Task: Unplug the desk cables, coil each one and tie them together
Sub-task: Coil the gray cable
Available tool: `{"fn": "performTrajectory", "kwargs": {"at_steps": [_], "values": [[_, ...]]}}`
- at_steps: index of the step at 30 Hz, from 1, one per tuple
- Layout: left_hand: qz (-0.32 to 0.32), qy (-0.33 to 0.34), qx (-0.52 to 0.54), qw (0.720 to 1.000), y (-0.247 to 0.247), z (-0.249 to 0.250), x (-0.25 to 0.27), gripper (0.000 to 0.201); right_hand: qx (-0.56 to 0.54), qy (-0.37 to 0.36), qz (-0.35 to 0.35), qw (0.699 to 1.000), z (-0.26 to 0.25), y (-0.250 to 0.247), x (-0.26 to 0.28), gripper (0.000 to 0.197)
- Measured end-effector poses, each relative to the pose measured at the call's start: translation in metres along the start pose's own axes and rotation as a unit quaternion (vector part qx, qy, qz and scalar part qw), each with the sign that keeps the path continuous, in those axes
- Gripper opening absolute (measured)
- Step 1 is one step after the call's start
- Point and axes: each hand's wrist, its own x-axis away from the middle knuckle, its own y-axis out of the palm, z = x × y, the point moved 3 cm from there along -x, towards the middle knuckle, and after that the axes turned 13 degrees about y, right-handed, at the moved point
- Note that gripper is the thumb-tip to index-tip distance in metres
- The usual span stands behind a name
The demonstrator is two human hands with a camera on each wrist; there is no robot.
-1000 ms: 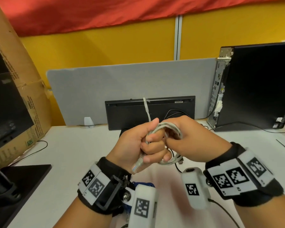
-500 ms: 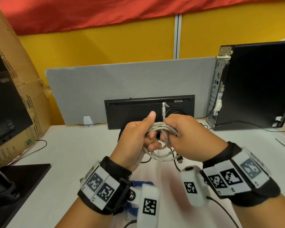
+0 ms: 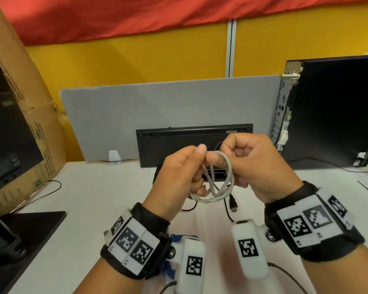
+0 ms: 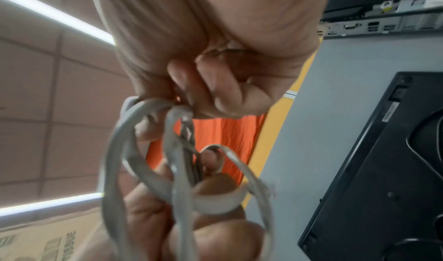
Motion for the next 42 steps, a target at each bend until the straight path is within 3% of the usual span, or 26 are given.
{"fn": "performTrajectory", "kwargs": {"at_steps": [6, 11, 16, 19, 26, 32, 37, 40, 42], "values": [[0.009, 0.035, -0.113, 0.993, 0.001, 0.005, 0.000, 0.033, -0.012, 0.109, -0.029, 0.994, 0.004, -0.007, 0.000, 0.039], [0.049, 0.049, -0.172, 0.983, -0.002, 0.005, -0.001, 0.031, -0.009, 0.096, -0.032, 0.995, -0.003, -0.007, 0.005, 0.030], [0.068, 0.062, -0.208, 0.974, -0.007, 0.006, -0.002, 0.032, 0.009, 0.081, -0.128, 0.988, -0.008, 0.005, 0.009, 0.024], [0.078, 0.068, -0.228, 0.968, -0.007, 0.006, -0.003, 0.032, -0.050, 0.103, -0.164, 0.980, -0.012, 0.002, 0.010, 0.024], [0.087, 0.073, -0.267, 0.957, -0.004, 0.007, -0.002, 0.038, 0.013, 0.132, -0.036, 0.991, -0.014, -0.003, 0.007, 0.027], [0.085, 0.081, -0.299, 0.947, -0.003, 0.007, -0.002, 0.036, -0.044, 0.143, 0.014, 0.989, -0.012, -0.008, 0.009, 0.022], [0.077, 0.102, -0.318, 0.939, -0.002, 0.005, -0.002, 0.033, 0.098, 0.064, 0.065, 0.991, -0.017, -0.011, 0.012, 0.021], [0.090, 0.133, -0.323, 0.933, -0.009, 0.007, -0.003, 0.032, 0.155, 0.040, 0.047, 0.986, -0.020, -0.007, 0.014, 0.020], [0.095, 0.137, -0.319, 0.933, -0.013, 0.007, -0.004, 0.031, 0.036, 0.089, 0.014, 0.995, -0.012, -0.003, 0.011, 0.023]]}}
